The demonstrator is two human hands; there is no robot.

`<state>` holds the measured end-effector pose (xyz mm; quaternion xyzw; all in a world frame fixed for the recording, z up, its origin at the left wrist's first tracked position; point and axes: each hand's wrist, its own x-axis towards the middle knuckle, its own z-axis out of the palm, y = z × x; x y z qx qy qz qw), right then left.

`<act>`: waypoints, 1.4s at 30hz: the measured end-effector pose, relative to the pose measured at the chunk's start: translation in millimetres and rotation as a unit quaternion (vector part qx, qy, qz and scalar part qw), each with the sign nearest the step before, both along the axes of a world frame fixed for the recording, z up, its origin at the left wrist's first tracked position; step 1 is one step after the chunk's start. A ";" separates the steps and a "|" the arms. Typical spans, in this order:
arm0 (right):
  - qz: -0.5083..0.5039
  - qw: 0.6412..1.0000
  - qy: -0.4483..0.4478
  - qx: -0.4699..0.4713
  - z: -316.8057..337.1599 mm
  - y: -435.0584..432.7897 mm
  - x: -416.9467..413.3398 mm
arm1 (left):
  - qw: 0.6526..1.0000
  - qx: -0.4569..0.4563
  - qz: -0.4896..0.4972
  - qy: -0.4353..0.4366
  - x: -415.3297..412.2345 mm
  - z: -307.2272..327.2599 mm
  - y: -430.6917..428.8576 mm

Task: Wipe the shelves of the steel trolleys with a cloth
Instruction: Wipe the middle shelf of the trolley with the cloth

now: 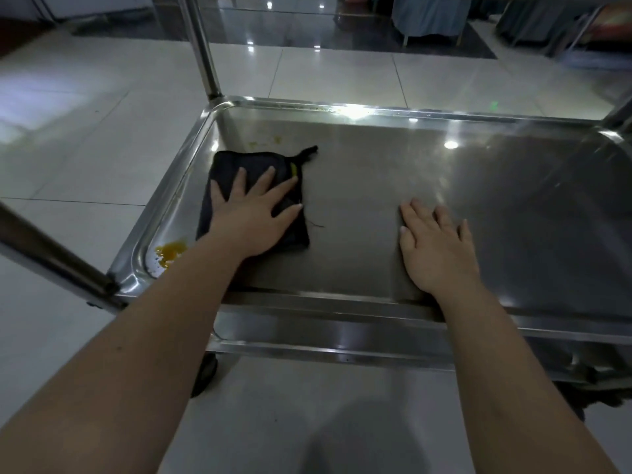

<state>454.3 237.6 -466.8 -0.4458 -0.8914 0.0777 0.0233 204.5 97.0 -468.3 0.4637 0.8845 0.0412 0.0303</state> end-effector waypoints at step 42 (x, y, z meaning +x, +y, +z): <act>0.042 0.999 -0.032 0.006 -0.7 -33.0 -45.5 | 0.995 -0.036 0.087 -0.028 25.6 6.7 -83.3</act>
